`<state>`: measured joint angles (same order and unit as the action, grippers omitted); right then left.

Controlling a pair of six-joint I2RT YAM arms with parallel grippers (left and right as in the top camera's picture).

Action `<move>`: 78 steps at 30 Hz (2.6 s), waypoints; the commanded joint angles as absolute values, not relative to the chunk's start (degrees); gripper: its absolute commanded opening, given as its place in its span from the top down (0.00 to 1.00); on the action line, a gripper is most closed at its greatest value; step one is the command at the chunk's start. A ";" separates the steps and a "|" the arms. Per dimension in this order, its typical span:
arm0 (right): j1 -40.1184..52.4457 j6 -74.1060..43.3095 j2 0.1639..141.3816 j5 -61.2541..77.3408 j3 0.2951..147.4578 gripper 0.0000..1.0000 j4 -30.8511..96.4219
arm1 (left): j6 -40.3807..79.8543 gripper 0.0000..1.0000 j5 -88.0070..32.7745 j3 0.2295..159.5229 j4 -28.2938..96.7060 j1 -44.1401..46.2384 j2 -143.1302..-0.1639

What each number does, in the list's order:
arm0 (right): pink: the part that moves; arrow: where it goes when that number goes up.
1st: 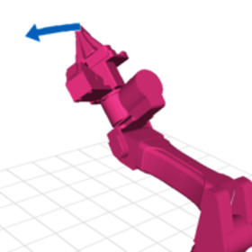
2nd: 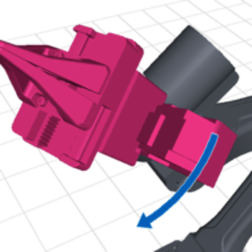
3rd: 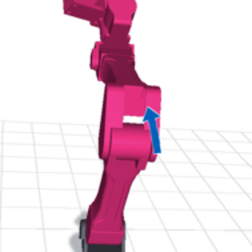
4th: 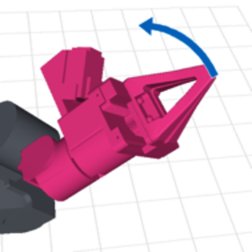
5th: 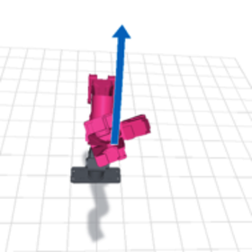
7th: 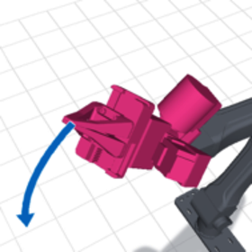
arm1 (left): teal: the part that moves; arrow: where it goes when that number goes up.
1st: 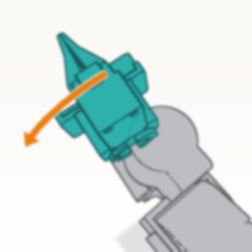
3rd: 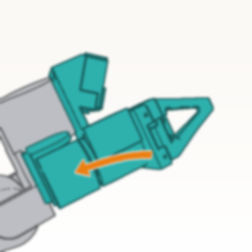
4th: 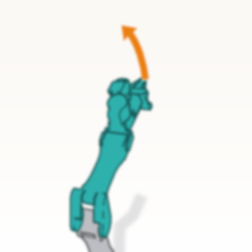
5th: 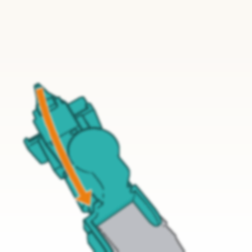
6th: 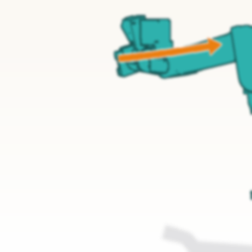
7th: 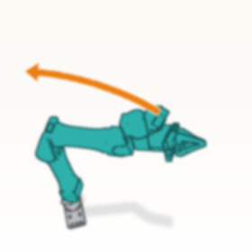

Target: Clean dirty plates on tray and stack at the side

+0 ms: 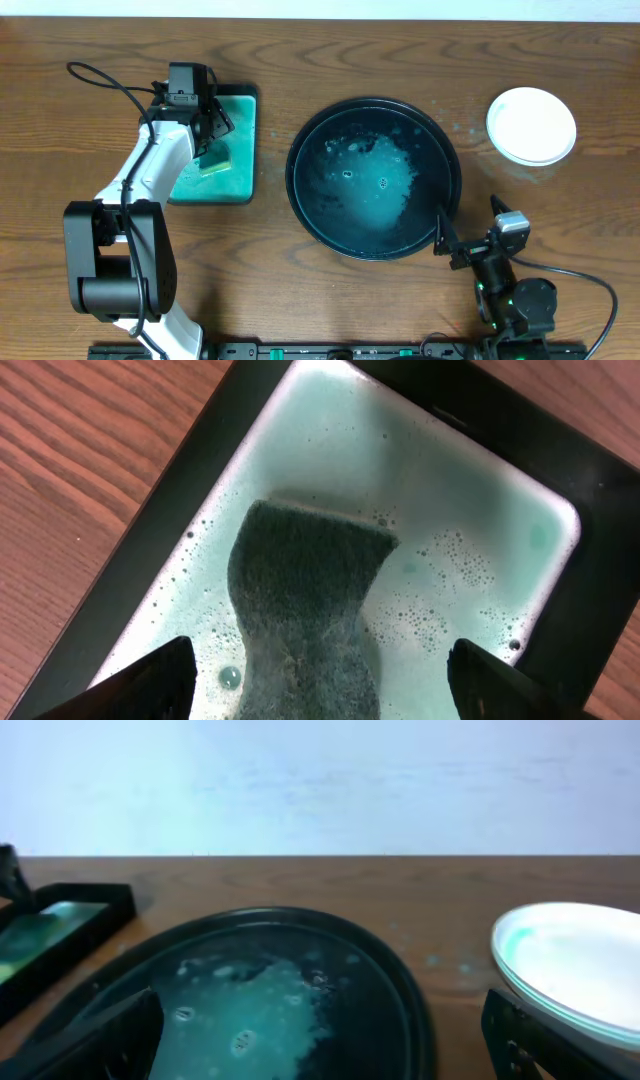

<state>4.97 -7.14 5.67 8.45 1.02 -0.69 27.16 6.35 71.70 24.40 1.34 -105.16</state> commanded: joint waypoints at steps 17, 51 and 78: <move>1.91 1.37 0.27 5.63 0.32 0.01 3.88 | 27.07 0.19 7.05 71.90 24.60 1.30 -103.98; 1.91 1.37 0.32 5.63 0.32 0.01 3.86 | 27.05 0.19 7.07 71.90 25.87 1.30 -103.98; 1.91 1.37 0.32 5.63 0.32 0.01 3.88 | -3.44 0.19 -1.13 27.11 -2.72 2.17 -65.30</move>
<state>2.59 0.69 0.71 5.98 0.38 3.62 3.18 1.37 31.83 -1.56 2.09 -71.24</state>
